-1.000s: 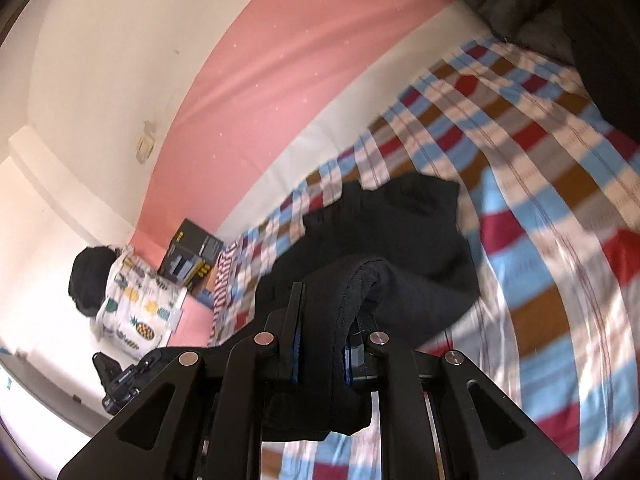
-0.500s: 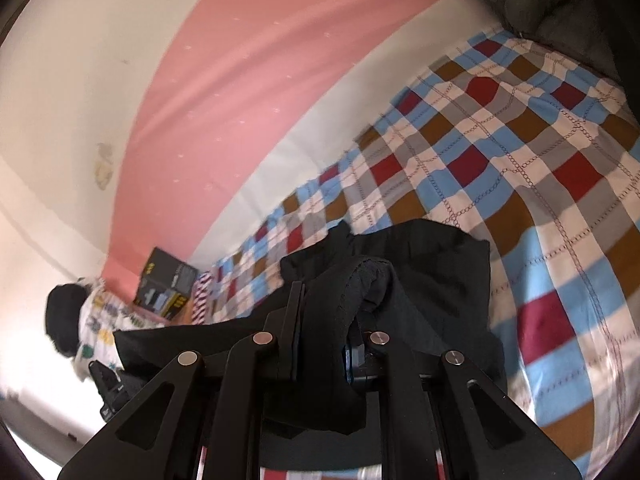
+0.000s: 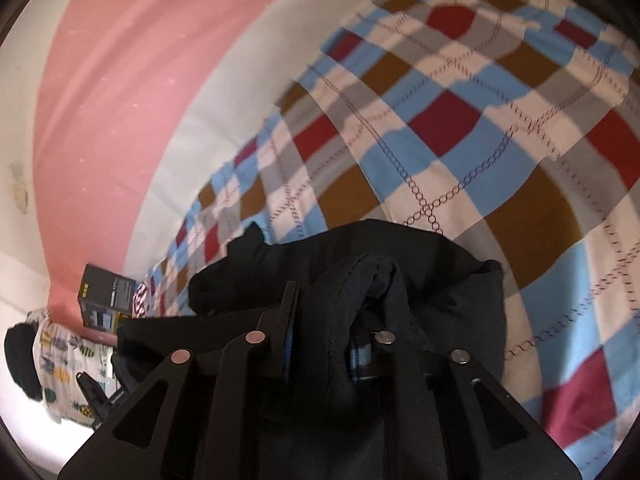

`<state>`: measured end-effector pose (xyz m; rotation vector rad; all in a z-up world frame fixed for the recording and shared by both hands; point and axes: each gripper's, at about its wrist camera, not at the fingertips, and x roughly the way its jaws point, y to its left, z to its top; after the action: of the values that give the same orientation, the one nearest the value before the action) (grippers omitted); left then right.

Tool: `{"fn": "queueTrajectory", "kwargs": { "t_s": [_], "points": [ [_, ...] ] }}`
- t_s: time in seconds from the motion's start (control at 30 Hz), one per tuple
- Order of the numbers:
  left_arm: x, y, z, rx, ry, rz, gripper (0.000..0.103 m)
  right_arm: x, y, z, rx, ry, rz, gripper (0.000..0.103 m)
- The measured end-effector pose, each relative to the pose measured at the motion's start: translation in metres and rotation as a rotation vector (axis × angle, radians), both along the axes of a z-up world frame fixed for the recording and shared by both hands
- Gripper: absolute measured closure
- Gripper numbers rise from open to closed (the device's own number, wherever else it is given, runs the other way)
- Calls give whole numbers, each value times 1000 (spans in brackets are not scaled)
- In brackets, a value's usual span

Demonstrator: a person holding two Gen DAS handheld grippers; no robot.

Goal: Fold large clothes
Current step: 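Lay the folded hem on the collar and open both tools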

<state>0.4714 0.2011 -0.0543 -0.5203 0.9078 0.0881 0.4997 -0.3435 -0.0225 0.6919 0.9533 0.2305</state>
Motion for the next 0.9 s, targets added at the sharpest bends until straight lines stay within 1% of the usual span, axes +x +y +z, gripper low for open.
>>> {"fn": "queueTrajectory", "kwargs": {
  "t_s": [0.07,0.1,0.13,0.17,0.2,0.23,0.27,0.3,0.33,0.37,0.4,0.47,0.5,0.53,0.6,0.67,0.77,0.83,0.87,0.9],
  "points": [
    [11,-2,-7,4,35,-9,80,7,1,-8,3,22,3,76],
    [14,-2,-8,-3,49,-13,80,8,1,-7,5,19,4,73],
    [17,0,-6,-25,58,-20,78,8,1,-4,9,11,6,66],
    [18,3,-1,-63,58,-27,72,7,2,0,19,-5,14,60],
    [16,8,4,-102,42,-32,66,5,1,8,38,-36,26,44],
    [13,13,11,-141,17,-35,64,2,0,19,50,-77,32,29],
    [9,17,17,-169,-3,-35,60,-4,-4,32,49,-129,28,25],
    [7,20,22,-189,-19,-34,56,-6,-5,40,47,-159,24,25],
    [4,23,26,-206,-36,-33,55,-10,-9,51,48,-198,26,25],
    [0,25,30,-214,-48,-31,51,-12,-10,56,44,-217,30,25],
    [-2,26,34,-204,-64,-21,44,-15,-11,61,17,-231,32,25],
    [-12,32,45,-139,-125,23,35,-19,-11,62,-55,-227,36,25],
    [-15,36,48,-129,-148,35,31,-20,-11,59,-79,-217,44,25],
    [-16,40,49,-126,-162,46,29,-19,-10,54,-91,-208,50,25],
    [-14,42,43,-99,-132,48,27,-17,-9,42,-125,-181,58,25],
    [-4,37,27,-69,-67,6,27,-11,-8,26,-155,-149,67,25],
    [13,24,-4,-26,47,-82,27,1,-3,4,-176,-96,85,25],
    [20,16,-21,3,92,-108,27,8,-1,-4,-168,-69,100,25],
    [22,13,-25,7,95,-112,35,11,1,-7,-171,-63,115,30],
    [21,9,-23,19,76,-111,56,10,3,-5,-191,-78,111,74]
  ]
}}
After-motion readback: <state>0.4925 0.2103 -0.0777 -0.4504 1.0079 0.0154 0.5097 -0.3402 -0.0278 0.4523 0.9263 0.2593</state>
